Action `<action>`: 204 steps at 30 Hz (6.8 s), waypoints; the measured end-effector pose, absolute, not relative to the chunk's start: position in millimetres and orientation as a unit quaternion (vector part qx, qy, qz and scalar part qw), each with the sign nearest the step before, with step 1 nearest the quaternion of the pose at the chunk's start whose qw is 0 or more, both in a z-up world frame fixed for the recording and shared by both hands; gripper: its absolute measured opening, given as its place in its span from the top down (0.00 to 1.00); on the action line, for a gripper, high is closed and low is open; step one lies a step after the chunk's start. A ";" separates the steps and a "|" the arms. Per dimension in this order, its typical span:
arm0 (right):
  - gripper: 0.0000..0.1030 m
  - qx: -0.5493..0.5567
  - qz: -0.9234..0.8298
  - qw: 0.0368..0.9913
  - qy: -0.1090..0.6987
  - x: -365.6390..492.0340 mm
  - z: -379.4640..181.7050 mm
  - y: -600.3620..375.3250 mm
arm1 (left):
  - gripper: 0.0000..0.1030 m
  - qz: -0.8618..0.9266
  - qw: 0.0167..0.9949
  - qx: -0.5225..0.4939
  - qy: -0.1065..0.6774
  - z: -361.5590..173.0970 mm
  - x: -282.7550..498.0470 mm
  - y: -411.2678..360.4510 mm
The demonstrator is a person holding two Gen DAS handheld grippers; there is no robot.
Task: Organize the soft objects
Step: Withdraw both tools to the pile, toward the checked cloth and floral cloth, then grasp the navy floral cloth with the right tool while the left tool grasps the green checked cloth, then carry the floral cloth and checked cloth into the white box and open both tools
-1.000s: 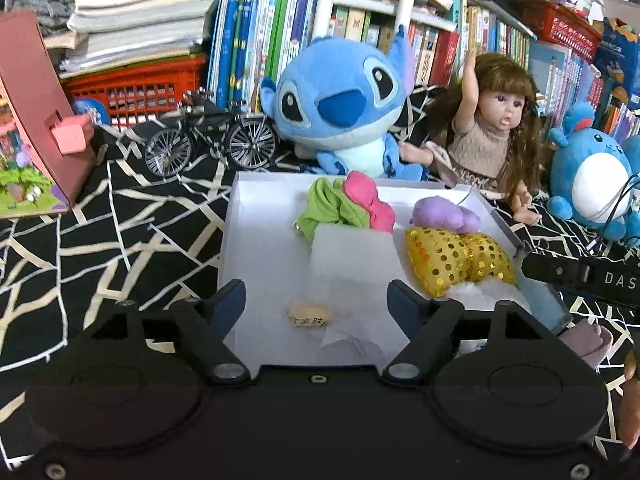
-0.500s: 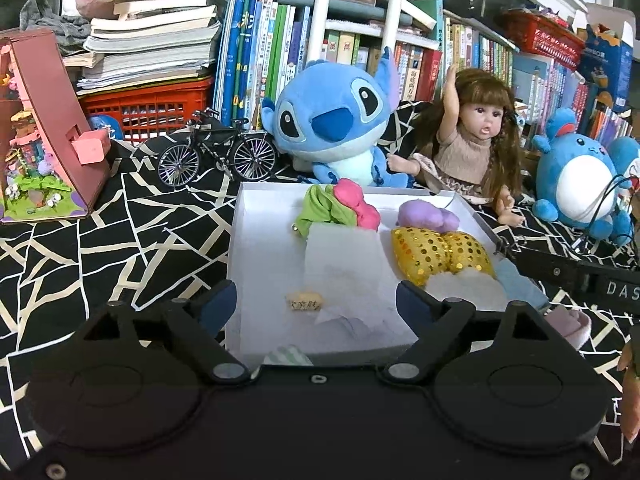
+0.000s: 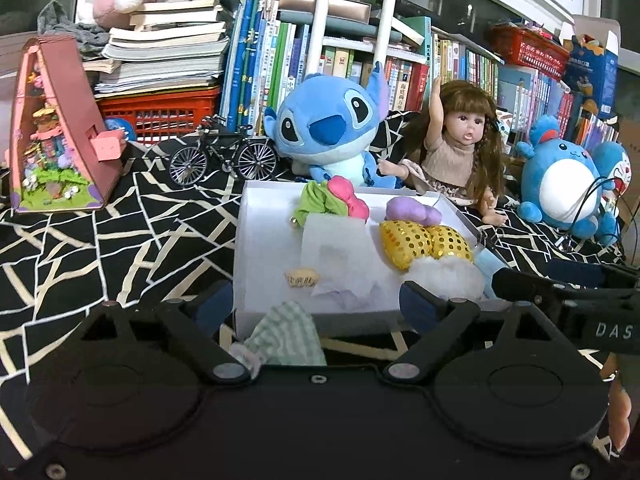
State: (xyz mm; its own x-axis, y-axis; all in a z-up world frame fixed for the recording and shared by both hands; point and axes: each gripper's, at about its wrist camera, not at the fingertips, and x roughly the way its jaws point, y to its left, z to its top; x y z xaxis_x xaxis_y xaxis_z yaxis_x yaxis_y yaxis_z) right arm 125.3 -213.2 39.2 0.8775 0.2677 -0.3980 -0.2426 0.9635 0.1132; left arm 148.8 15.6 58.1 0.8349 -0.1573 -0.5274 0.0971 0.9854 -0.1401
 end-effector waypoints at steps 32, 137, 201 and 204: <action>0.00 -0.018 0.204 0.953 0.222 75.9 -0.4 -176.9 | 0.09 -0.024 0.964 -0.039 0.262 20.8 89.1 48.6; 0.46 -0.005 0.174 0.959 0.222 179.8 37.9 -161.6 | 0.61 -0.067 0.951 -0.120 0.276 62.3 220.1 30.7; 0.14 -0.055 0.165 0.958 0.228 167.8 17.2 -166.5 | 0.19 -0.059 0.963 -0.022 0.262 41.0 197.3 -1.1; 0.13 -0.059 0.165 0.958 0.226 162.6 18.9 -167.1 | 0.18 -0.058 0.964 -0.022 0.259 43.2 193.3 -1.6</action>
